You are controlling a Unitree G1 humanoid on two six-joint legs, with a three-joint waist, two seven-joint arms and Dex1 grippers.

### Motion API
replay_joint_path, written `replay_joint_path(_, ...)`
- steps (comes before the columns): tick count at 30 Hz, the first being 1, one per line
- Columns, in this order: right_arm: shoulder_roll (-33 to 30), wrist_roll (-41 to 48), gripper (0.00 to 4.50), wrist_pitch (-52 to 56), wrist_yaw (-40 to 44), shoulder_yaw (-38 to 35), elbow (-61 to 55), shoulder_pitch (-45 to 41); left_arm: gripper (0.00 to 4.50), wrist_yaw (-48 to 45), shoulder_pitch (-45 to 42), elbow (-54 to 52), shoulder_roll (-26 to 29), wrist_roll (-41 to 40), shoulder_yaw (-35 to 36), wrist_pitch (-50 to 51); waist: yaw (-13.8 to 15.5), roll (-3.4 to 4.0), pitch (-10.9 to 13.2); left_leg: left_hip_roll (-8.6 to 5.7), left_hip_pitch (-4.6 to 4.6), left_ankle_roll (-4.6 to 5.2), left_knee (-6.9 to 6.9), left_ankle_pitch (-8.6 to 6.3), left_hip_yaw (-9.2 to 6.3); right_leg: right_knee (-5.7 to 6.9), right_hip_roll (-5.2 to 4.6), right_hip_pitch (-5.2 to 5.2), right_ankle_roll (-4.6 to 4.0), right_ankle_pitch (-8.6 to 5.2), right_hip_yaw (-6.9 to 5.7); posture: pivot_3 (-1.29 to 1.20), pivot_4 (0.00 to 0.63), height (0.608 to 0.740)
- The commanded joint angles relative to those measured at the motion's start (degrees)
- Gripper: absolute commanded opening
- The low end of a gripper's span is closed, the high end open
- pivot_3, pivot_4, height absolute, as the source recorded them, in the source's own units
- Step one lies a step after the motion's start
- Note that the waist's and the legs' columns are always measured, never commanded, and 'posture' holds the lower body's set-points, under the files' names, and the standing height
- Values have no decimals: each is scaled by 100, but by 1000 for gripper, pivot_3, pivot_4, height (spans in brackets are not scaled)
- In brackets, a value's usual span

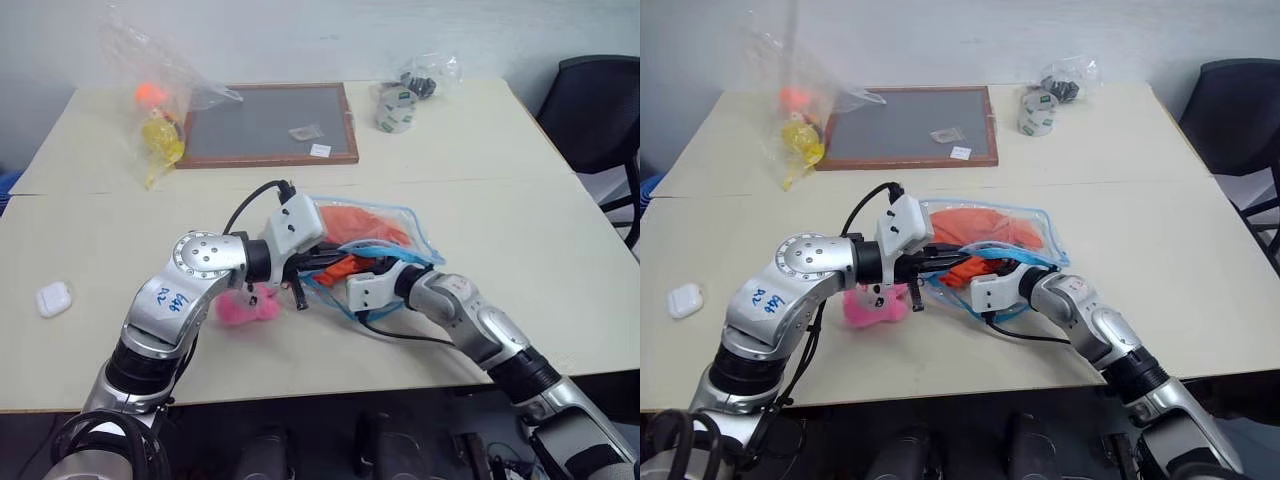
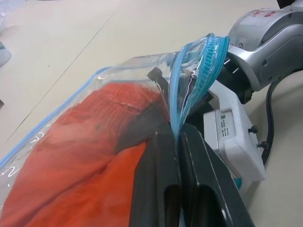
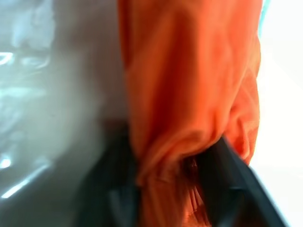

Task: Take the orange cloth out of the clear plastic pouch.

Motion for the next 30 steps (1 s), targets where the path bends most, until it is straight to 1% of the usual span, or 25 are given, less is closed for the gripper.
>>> replay_joint_path(1, 21, -27, 239, -14, 187, 80, 253, 120, 0, 55, 9, -138, -21, -144, 118, -1, -6, -6, -4, 1, 2, 0, 0, 0, 0, 0, 0, 2, 0, 0, 0, 0, 150, 740)
replay_joint_path(2, 7, -9, 32, -47, 236, 85, 240, 137, 0, 88, 25, -137, -48, -170, 153, 35, -4, -12, -7, 2, 5, 0, -1, 0, 0, 0, 1, 4, 0, 0, -1, 0, 150, 740)
replay_joint_path(4, -39, 24, 9, -113, 335, 87, 193, 172, 0, 186, 42, -109, -149, -256, 262, 155, 6, -13, -8, 4, 5, 0, -1, 0, -3, -1, 1, 6, 0, 0, -3, 0, 150, 740)
replay_joint_path(7, -138, 178, 9, -268, 594, 44, -11, 217, 0, 492, -39, 36, -458, -436, 525, 463, 19, -15, -9, 4, 3, 1, 0, 0, -7, -2, -4, 7, 0, 0, -4, 0, 150, 740)
replay_joint_path(9, -165, 630, 9, -237, 1079, -31, -395, 313, 0, 724, -125, 208, -687, -515, 692, 615, 28, -16, -9, 2, -1, 2, -1, 1, -11, -5, -6, 8, 0, 0, -7, 0, 150, 740)
replay_joint_path(11, -139, 1309, 9, -45, 1625, -210, -933, 383, 0, 944, -220, 397, -887, -559, 825, 732, 16, -16, -9, 1, -3, 2, -2, 1, -17, -10, -4, 10, 0, 0, -12, 0, 150, 740)
replay_joint_path(14, -220, 2124, 9, 284, 2285, -532, -1631, 348, 0, 1105, -313, 648, -953, -429, 764, 655, 0, -16, -9, -8, -4, 2, -3, 1, -15, -9, 0, 9, 1, 1, -13, 0, 150, 740)
replay_joint_path(16, -235, 3137, 9, 1153, 2875, -879, -2225, 339, 0, 1064, -258, 786, -797, -185, 519, 346, -12, -15, -9, -11, -2, 2, -4, 1, -14, -8, 2, 7, 1, 1, -11, 0, 150, 740)
replay_joint_path(17, -248, 3867, 9, 1816, 3205, -1086, -2591, 315, 0, 1044, -223, 848, -733, -88, 422, 219, -6, -15, -9, -10, -1, 2, -5, 1, -13, -8, 3, 6, 1, 1, -11, 0, 150, 740)
replay_joint_path(20, -411, 5447, 9, 3510, 3737, -1678, -3319, 206, 0, 968, -145, 938, -590, 41, 250, -44, 15, -14, -8, 10, -5, 2, -5, 1, -17, -8, 1, 4, 1, 1, -13, 0, 150, 740)
replay_joint_path(23, -1060, 6952, 9, 4640, 4396, -2458, -3751, 136, 0, 880, -54, 953, -406, 168, 105, -309, 57, -14, -8, 3, -9, 8, -4, -2, -21, -9, -9, 5, 1, 1, -16, 0, 150, 740)
replay_joint_path(25, -1644, 7684, 9, 5106, 4821, -3023, -3777, 124, 0, 825, 31, 915, -255, 255, 37, -455, 72, -14, -8, -6, -11, 14, -5, -4, -23, -13, -18, 5, 1, 1, -17, 0, 150, 740)
replay_joint_path(26, -1914, 7923, 9, 5222, 4997, -3300, -3692, 116, 0, 789, 80, 875, -179, 283, 18, -508, 74, -14, -7, -7, -11, 18, -5, -7, -23, -15, -20, 5, 1, 1, -15, 0, 150, 740)
replay_joint_path(28, -2434, 8098, 9, 5381, 5183, -3733, -3298, 55, 0, 700, 187, 770, 11, 364, -30, -638, 76, -15, -7, -7, -11, 20, -6, -8, -23, -18, -21, 6, 1, 1, -16, 0, 150, 740)
replay_joint_path(30, -3010, 8168, 9, 5513, 5446, -4129, -2587, -118, 0, 603, 307, 663, 215, 424, -46, -758, 73, -15, -7, -7, -9, 20, -5, -8, -21, -18, -23, 5, 2, 2, -15, 0, 150, 740)
